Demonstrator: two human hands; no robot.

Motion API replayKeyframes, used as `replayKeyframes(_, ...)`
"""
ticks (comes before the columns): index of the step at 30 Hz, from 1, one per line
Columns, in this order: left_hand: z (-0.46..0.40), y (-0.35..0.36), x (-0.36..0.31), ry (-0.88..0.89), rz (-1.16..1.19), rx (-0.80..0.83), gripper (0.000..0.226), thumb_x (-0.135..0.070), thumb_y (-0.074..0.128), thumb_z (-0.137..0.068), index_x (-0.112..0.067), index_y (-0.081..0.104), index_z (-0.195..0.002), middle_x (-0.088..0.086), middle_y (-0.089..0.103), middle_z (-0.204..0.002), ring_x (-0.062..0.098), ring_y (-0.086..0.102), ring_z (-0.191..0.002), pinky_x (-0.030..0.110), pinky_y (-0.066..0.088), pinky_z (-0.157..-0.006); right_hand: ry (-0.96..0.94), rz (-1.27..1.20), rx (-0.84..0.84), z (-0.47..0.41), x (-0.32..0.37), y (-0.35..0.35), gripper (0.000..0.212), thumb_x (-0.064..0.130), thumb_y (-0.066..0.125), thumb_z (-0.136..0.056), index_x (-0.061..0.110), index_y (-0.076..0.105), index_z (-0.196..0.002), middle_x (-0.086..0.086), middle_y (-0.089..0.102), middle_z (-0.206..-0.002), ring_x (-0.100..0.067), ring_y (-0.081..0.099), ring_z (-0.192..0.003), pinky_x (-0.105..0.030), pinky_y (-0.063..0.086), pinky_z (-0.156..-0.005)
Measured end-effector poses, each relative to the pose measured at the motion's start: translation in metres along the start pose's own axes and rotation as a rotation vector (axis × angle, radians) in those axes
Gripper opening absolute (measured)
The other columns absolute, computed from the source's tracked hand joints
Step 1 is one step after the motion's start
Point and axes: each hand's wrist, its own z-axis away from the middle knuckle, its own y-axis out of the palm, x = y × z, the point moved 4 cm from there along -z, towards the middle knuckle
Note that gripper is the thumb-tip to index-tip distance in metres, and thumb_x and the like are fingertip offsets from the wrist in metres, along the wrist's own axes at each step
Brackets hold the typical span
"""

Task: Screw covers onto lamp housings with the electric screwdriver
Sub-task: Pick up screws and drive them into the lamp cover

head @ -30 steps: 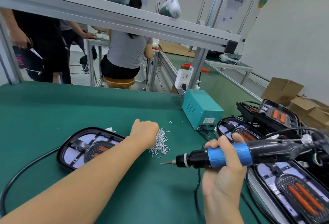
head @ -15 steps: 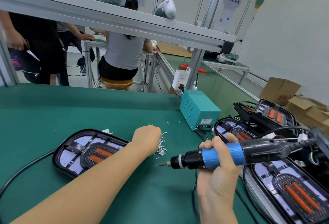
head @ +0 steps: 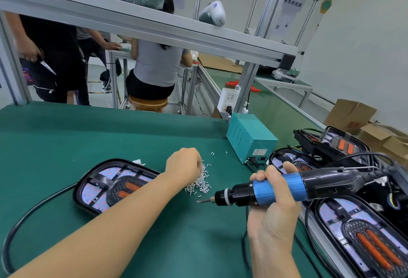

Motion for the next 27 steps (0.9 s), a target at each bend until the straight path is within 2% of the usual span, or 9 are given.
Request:
replayKeyframes(4, 0.006, -0.004, 0.005, -0.012, 0.042, -0.034, 0.017, -0.007, 0.056, -0.085, -0.015, 0.071, -0.082, 0.002, 0.072, -0.090, 0.024, 0.066, -0.086, 0.031, 0.054, -0.072, -0.008, 0.022, 0.012, 0.002, -0.001, 0.005, 0.030, -0.005, 0.058, -0.085, 0.022, 0.056, -0.097, 0.007, 0.057, -0.063, -0.012, 0.055, -0.057, -0.023, 0.053, -0.065)
replayKeyframes(6, 0.008, -0.009, 0.012, -0.003, 0.157, -0.049, 0.016, -0.007, 0.058, -0.085, -0.016, 0.069, -0.079, -0.002, 0.070, -0.082, 0.020, 0.065, -0.081, 0.029, 0.052, -0.072, -0.007, 0.009, 0.025, 0.003, 0.000, 0.008, 0.030, -0.005, 0.058, -0.085, 0.023, 0.056, -0.096, 0.007, 0.057, -0.063, -0.011, 0.056, -0.058, -0.024, 0.053, -0.066)
replayKeyframes(10, 0.024, -0.022, 0.029, -0.034, 0.716, -0.023, 0.014, -0.004, 0.074, -0.077, -0.015, 0.071, -0.071, -0.005, 0.066, -0.060, 0.006, 0.057, -0.054, 0.015, 0.044, -0.054, -0.030, -0.009, 0.056, 0.001, 0.006, 0.015, 0.032, -0.007, 0.054, -0.087, 0.024, 0.055, -0.095, 0.008, 0.057, -0.061, -0.010, 0.056, -0.056, -0.022, 0.053, -0.066)
replayKeyframes(12, 0.038, -0.026, 0.038, -0.056, 0.969, -0.003, 0.013, -0.003, 0.077, -0.075, -0.015, 0.073, -0.075, -0.003, 0.069, -0.061, 0.006, 0.056, -0.051, 0.013, 0.044, -0.052, -0.031, -0.033, 0.068, 0.000, 0.008, 0.019, 0.033, -0.008, 0.053, -0.088, 0.024, 0.055, -0.093, 0.008, 0.056, -0.061, -0.009, 0.056, -0.056, -0.022, 0.053, -0.065)
replayKeyframes(16, 0.067, -0.032, 0.057, -0.104, 1.252, 0.021, 0.012, 0.000, 0.071, -0.079, -0.010, 0.075, -0.080, 0.010, 0.074, -0.076, 0.011, 0.057, -0.057, 0.018, 0.047, -0.056, 0.023, -0.166, 0.094, 0.003, 0.008, 0.032, 0.029, -0.002, 0.057, -0.086, 0.026, 0.057, -0.091, 0.007, 0.053, -0.067, -0.009, 0.055, -0.057, -0.025, 0.053, -0.069)
replayKeyframes(20, 0.094, -0.037, 0.074, -0.136, 1.384, 0.025, 0.007, -0.005, 0.068, -0.079, -0.008, 0.075, -0.078, 0.012, 0.073, -0.079, 0.015, 0.056, -0.061, 0.029, 0.046, -0.064, 0.071, -0.275, 0.155, 0.011, 0.006, 0.054, 0.025, 0.005, 0.059, -0.076, 0.025, 0.056, -0.090, 0.008, 0.052, -0.064, -0.008, 0.053, -0.057, -0.023, 0.051, -0.067)
replayKeyframes(24, 0.118, -0.045, 0.084, -0.104, 1.522, 0.037, 0.014, -0.009, 0.072, -0.065, -0.006, 0.076, -0.078, 0.015, 0.071, -0.079, 0.015, 0.061, -0.061, 0.024, 0.053, -0.059, 0.116, -0.307, 0.204, 0.023, -0.001, 0.073, 0.025, 0.006, 0.060, -0.075, 0.024, 0.055, -0.093, 0.008, 0.052, -0.064, -0.008, 0.053, -0.057, -0.023, 0.051, -0.068)
replayKeyframes(27, 0.127, -0.053, 0.091, -0.090, 1.564, -0.002, 0.015, -0.006, 0.071, -0.063, -0.007, 0.077, -0.076, 0.015, 0.071, -0.076, 0.014, 0.063, -0.060, 0.022, 0.053, -0.057, 0.148, -0.303, 0.246, 0.031, -0.007, 0.087, 0.027, 0.007, 0.060, -0.075, 0.024, 0.053, -0.095, 0.007, 0.051, -0.064, -0.008, 0.053, -0.057, -0.023, 0.051, -0.068)
